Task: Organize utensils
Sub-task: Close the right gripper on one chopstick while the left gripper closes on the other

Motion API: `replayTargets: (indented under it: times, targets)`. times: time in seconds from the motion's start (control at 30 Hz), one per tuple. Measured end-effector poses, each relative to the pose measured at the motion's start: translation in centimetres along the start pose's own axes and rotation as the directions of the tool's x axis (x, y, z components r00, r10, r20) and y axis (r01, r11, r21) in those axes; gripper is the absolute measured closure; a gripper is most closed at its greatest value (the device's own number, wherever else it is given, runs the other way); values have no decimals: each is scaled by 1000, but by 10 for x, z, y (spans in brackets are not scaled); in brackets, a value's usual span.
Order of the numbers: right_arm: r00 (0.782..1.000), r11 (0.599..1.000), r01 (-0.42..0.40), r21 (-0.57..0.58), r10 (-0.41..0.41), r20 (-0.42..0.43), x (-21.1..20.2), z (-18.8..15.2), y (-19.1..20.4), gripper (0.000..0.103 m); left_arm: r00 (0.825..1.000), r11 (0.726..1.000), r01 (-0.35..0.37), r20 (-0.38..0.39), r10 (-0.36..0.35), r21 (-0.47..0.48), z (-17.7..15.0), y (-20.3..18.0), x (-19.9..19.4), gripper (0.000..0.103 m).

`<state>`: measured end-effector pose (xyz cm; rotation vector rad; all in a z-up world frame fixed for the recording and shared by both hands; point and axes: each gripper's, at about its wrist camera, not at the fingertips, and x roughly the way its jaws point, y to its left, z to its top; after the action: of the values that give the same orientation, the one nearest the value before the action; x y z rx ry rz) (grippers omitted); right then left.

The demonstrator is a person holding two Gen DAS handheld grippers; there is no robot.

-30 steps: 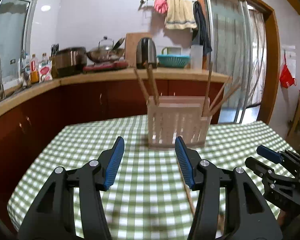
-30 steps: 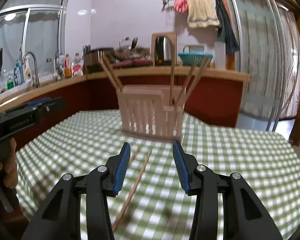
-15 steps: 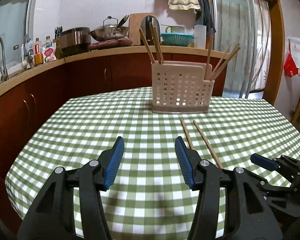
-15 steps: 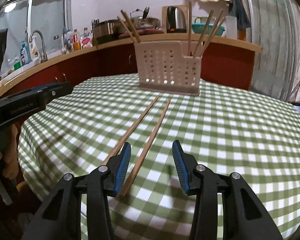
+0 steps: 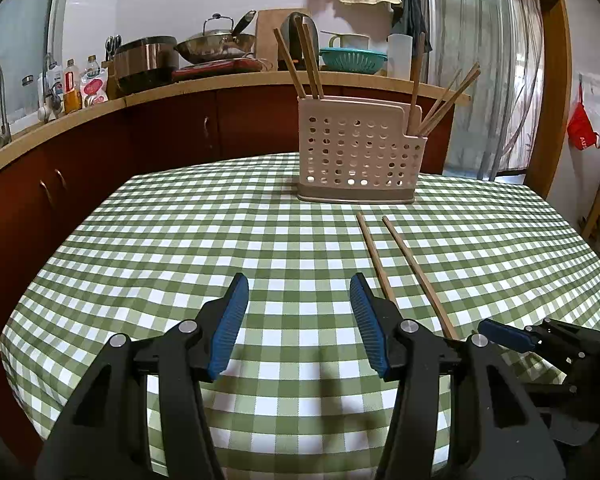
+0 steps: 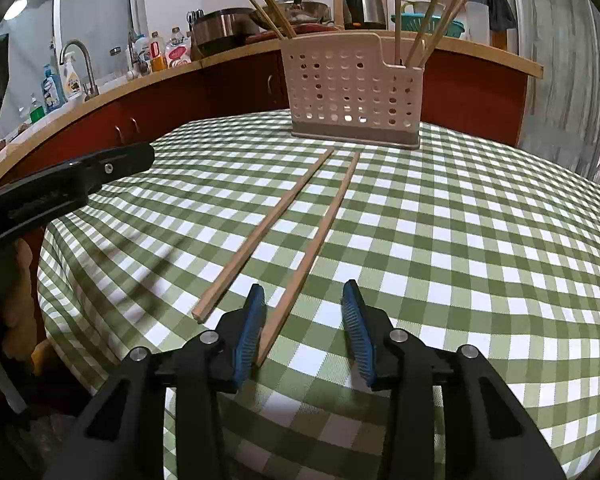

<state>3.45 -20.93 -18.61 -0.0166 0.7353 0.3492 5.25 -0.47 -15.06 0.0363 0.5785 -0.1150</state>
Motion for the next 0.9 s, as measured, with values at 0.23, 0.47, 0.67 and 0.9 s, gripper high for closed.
replayTargets:
  times: [0.23, 0.47, 0.67, 0.9]
  targets:
    - [1000, 1000, 16, 9, -16, -17, 2, -1, -5, 75, 999, 1000, 25, -22, -25, 0, -5, -9, 4, 52]
    - [999, 998, 52, 37, -52, -11, -1, -2, -21, 92, 996, 997, 76, -55, -75, 17, -15, -28, 8, 51]
    - [996, 993, 88, 76, -89, 2, -7, -4, -38, 93, 987, 991, 130, -100, -128, 15, -23, -44, 16, 52]
    - [995, 990, 98, 103, -100, 9, -12, -7, -51, 93, 976, 985, 170, -144, -164, 25, -33, -66, 31, 51]
